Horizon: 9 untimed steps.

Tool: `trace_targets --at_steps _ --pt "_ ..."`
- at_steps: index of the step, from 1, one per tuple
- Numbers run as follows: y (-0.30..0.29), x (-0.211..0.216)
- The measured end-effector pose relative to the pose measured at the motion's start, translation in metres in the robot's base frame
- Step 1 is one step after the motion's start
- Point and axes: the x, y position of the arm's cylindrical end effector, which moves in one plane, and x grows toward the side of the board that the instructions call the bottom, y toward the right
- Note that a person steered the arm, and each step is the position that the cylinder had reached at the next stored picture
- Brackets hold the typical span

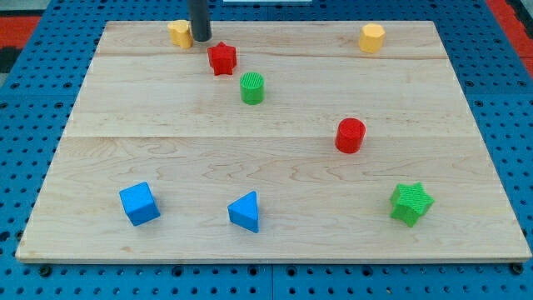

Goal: Move the red star towards the yellow heart

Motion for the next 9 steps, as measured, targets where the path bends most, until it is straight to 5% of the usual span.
trace_targets --at_steps 3,5,6,8,9 --pt "-0.027 -0.023" --pt "0.119 -0.008" --pt "0.135 0.018" --pt "0.099 0.065" --pt "0.045 0.051"
